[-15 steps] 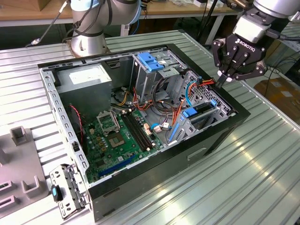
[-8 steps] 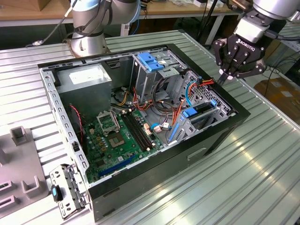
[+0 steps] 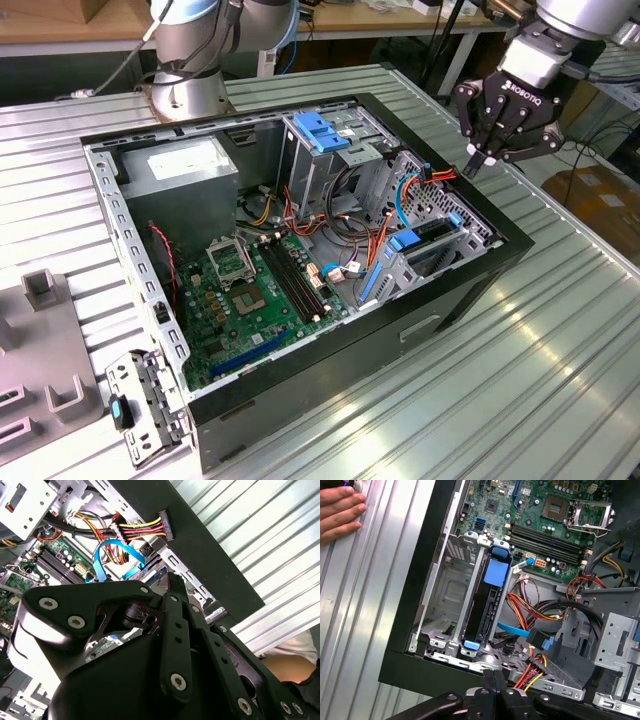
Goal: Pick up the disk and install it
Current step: 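Insert the first disk wire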
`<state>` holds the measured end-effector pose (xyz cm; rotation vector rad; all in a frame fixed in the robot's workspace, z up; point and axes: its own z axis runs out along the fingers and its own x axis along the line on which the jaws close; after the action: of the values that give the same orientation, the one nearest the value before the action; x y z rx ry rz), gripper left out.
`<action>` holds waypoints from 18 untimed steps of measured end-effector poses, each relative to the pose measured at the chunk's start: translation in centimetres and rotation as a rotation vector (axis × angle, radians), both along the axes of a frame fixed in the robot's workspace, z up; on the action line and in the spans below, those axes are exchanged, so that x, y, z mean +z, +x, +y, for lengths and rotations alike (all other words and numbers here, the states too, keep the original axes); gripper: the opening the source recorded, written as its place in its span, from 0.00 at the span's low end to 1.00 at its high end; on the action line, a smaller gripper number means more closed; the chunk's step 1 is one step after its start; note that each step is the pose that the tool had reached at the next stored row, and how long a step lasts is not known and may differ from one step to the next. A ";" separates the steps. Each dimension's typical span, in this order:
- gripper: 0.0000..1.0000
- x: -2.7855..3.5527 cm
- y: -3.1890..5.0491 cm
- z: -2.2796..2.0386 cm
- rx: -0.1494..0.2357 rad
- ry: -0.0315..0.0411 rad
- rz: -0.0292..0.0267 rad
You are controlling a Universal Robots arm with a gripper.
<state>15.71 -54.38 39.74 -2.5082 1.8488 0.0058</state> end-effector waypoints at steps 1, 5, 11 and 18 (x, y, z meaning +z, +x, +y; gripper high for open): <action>0.11 0.00 0.05 0.01 0.015 -0.0002 0.0000; 0.11 -0.05 0.37 0.10 0.108 0.0001 0.0000; 0.11 -0.05 0.79 0.42 0.108 0.0000 0.0000; 0.17 -0.05 1.39 1.18 0.111 -0.0001 0.0000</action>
<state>17.10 -53.20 39.69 -2.6074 1.7066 0.0080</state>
